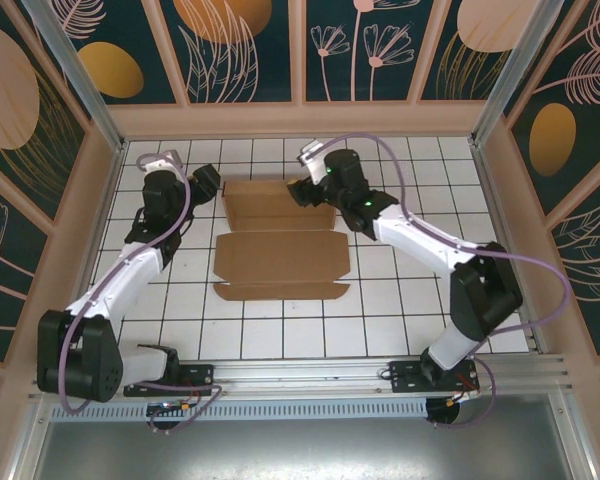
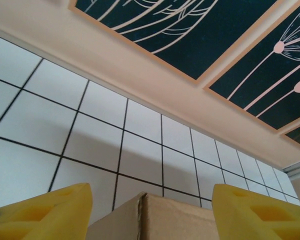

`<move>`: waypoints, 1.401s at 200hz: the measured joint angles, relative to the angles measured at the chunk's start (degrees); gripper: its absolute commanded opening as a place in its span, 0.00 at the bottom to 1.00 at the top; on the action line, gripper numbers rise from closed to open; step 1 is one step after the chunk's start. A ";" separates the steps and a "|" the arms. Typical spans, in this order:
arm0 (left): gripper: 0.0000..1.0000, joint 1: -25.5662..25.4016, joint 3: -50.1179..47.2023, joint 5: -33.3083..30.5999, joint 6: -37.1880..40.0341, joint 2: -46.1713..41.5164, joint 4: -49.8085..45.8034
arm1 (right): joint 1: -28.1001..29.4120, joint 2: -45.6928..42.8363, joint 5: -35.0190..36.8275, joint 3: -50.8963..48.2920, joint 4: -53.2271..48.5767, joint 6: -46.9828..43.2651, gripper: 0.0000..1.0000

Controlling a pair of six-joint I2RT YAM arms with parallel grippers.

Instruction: Fold the paper box

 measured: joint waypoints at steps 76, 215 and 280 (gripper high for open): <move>0.61 0.00 -3.26 -0.79 0.83 -7.58 -4.35 | 3.30 7.67 0.74 7.28 -7.69 -7.21 0.82; 0.61 0.00 -1.09 -0.09 1.90 -10.14 -7.48 | -13.86 26.62 -14.03 25.64 -13.88 1.81 0.44; 0.61 0.00 -0.92 0.26 1.90 -11.34 -8.04 | -20.28 27.78 -20.55 12.35 -13.16 18.71 0.47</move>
